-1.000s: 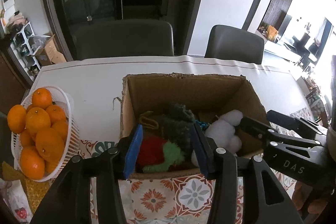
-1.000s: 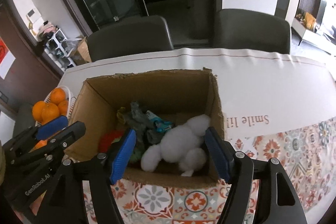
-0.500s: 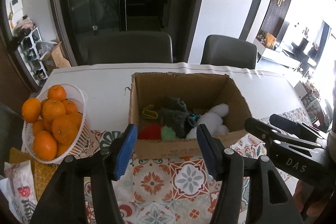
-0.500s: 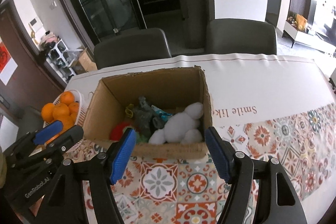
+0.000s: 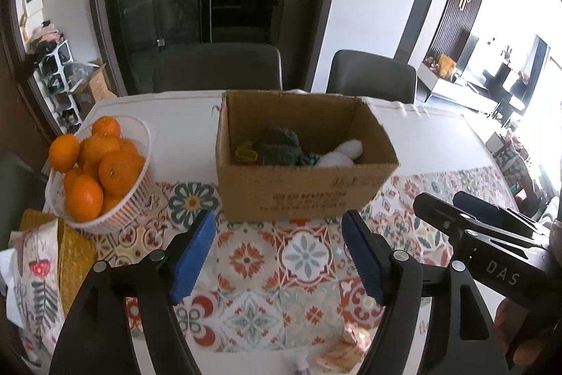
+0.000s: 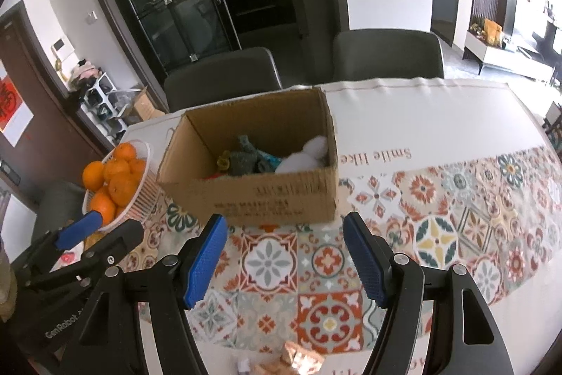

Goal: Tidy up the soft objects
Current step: 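Move both tools back toward the snack bar and biscuit packet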

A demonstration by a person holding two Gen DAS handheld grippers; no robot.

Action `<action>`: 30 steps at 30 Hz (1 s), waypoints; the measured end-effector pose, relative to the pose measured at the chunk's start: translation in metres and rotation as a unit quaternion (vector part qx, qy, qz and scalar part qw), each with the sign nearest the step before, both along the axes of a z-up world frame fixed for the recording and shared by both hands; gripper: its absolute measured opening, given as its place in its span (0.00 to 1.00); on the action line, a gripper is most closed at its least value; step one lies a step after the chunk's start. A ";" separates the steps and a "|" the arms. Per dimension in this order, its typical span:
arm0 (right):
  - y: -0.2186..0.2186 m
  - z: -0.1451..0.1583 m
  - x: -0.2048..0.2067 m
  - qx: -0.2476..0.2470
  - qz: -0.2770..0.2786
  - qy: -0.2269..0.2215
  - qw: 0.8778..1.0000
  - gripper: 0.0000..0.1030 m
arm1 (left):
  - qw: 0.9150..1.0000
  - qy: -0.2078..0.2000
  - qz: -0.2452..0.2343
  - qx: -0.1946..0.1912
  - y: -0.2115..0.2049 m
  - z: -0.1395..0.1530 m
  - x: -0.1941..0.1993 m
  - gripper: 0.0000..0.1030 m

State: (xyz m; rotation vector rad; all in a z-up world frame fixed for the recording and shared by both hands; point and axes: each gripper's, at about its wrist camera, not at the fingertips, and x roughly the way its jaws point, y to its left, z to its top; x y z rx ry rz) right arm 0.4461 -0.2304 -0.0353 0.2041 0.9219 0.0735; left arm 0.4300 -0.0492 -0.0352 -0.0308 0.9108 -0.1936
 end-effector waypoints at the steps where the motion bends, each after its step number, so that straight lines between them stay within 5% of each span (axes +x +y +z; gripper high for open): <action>1: 0.000 -0.002 -0.005 0.002 -0.001 0.002 1.000 0.68 | 1.000 0.000 -0.001 0.001 0.000 -0.001 -0.004 0.73; 11: -0.004 -0.023 -0.041 0.022 -0.010 0.028 0.999 0.68 | 1.000 0.023 -0.012 0.009 0.001 -0.018 -0.043 0.73; 30: -0.016 -0.086 -0.093 0.092 -0.049 0.123 0.987 0.68 | 0.990 0.135 -0.043 0.015 -0.007 -0.080 -0.088 0.73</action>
